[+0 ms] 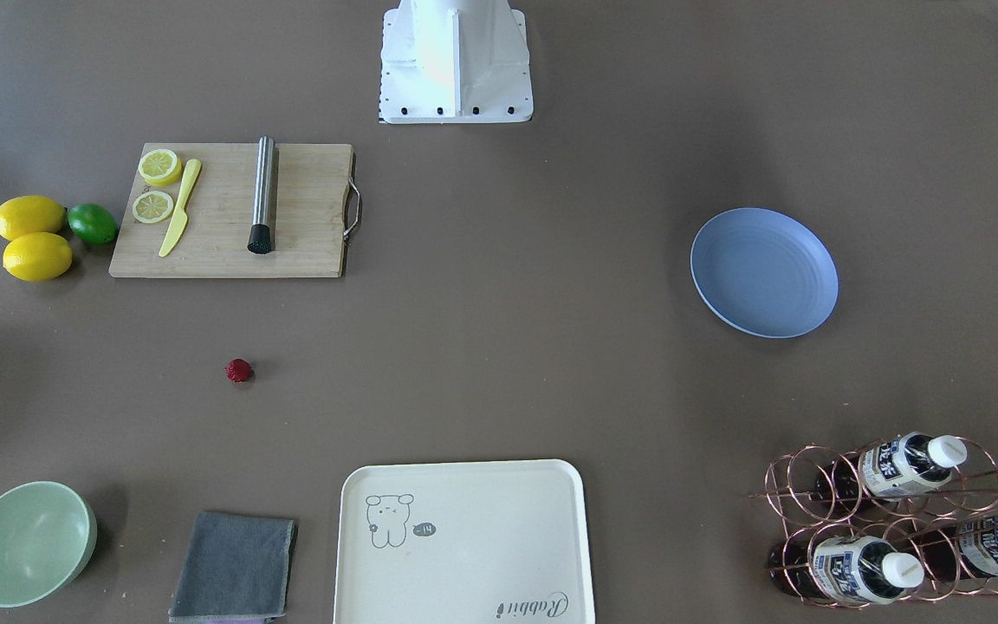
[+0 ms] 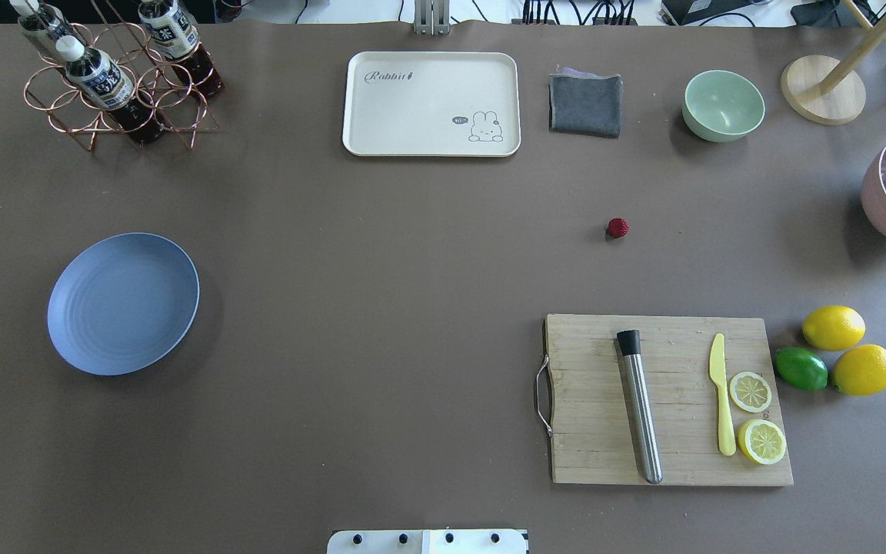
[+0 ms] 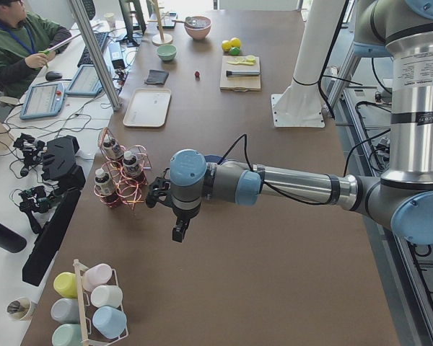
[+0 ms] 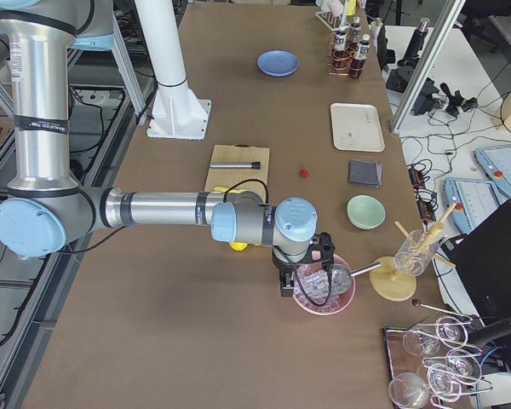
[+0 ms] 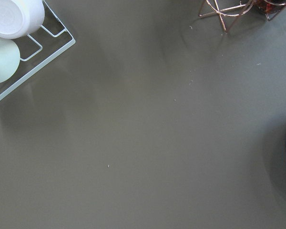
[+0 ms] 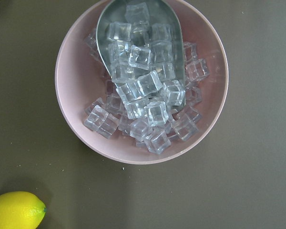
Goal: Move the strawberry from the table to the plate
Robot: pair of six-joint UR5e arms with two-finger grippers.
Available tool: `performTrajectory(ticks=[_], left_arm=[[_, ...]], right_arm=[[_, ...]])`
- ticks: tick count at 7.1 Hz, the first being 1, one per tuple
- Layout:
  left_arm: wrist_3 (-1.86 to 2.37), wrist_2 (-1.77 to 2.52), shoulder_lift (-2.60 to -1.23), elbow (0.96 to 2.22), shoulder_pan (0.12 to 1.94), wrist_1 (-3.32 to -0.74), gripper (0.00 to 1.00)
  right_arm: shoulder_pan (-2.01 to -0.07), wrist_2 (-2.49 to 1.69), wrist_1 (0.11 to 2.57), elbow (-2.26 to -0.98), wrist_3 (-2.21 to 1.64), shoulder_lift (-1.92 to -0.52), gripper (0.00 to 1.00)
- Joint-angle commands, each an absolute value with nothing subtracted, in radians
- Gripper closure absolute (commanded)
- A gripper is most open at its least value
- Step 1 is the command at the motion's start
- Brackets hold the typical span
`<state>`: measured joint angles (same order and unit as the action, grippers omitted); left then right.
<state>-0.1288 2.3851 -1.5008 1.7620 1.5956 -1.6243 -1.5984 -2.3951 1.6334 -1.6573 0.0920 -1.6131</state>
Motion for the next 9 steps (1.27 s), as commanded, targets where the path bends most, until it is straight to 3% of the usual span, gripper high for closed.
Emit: performTrajectory(ticks=[1, 9], left_arm=[[-0.130, 2.384, -1.502, 1.756, 1.595, -1.624, 0.02], [-0.129, 2.384, -1.500, 1.746, 1.595, -1.628, 0.02]], right_arm=[[-1.598, -2.395, 1.634, -1.654, 0.092, -1.614, 0.00], [-1.598, -2.385, 1.632, -1.666, 0.095, -1.626, 0.00]])
